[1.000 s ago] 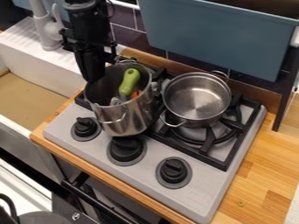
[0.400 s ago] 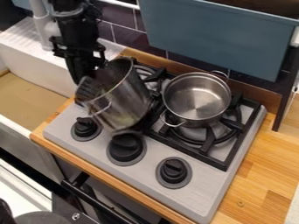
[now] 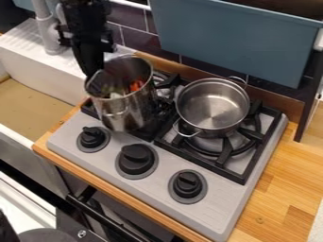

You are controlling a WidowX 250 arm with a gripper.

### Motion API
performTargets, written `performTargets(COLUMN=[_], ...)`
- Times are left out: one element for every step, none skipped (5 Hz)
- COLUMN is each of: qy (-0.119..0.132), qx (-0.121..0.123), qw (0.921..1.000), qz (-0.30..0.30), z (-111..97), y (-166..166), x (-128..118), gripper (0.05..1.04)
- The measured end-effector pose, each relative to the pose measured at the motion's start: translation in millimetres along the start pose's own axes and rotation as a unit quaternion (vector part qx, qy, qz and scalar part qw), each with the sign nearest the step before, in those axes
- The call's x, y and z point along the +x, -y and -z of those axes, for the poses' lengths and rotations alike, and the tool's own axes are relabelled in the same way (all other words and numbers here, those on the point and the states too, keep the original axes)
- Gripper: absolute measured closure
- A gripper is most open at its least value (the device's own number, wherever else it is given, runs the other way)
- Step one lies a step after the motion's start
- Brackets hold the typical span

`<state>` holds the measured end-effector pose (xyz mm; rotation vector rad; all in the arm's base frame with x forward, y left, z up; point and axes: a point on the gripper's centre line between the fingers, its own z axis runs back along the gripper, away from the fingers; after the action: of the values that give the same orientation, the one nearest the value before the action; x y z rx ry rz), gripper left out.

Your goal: Put the silver pot on the left burner

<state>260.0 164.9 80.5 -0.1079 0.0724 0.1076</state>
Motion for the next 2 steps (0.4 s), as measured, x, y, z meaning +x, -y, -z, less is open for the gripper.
performTargets(qy=[0.005,0.021], qx=[-0.012,-0.017], qw=[0.9998,0.999], qz=[-0.016,-0.036], z=[-11,-19], y=[-4,-8], x=[13,29], gripper=[1.031,1.031])
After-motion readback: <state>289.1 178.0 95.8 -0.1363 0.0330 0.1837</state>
